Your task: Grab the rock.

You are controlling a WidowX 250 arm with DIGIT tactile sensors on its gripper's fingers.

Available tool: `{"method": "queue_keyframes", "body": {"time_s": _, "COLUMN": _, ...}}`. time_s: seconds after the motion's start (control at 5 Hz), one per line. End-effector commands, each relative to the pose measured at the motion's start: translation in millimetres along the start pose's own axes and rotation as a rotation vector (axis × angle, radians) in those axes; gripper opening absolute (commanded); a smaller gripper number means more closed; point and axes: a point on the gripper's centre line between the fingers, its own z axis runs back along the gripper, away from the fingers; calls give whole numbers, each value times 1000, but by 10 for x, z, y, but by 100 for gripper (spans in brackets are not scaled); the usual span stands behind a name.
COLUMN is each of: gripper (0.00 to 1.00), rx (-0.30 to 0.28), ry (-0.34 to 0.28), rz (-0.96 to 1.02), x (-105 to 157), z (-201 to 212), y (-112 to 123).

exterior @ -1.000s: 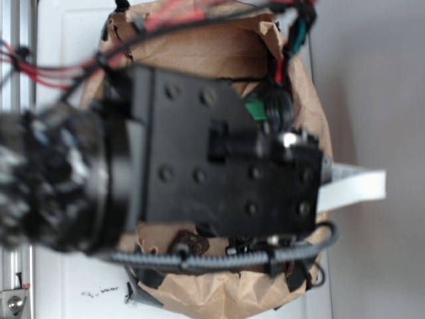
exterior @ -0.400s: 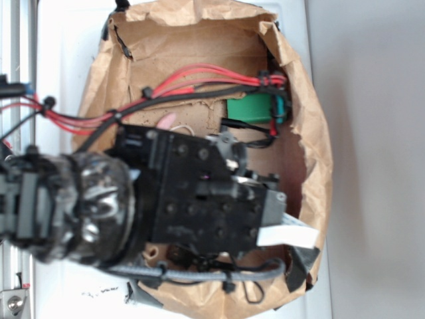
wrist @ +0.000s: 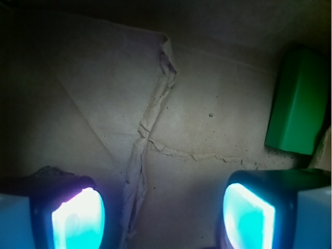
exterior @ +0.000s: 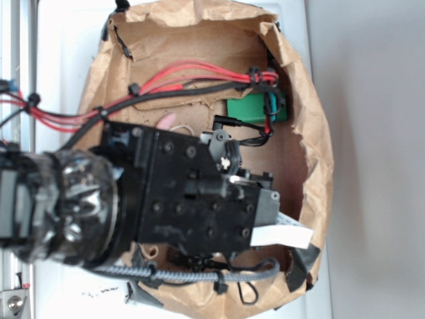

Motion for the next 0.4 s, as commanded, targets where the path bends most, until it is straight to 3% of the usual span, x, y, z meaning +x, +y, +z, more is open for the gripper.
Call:
{"method": "queue_keyframes", "body": {"time_s": 0.0, "gripper": 100, "rx": 31, "ry": -175, "rz": -180, "x": -103, "z": 244, "y": -105}}
{"method": "queue_keyframes", "body": {"time_s": 0.2, "gripper": 100, "rx": -1, "ry": -224, "rz": -312, "x": -217, "z": 308, "y": -89}}
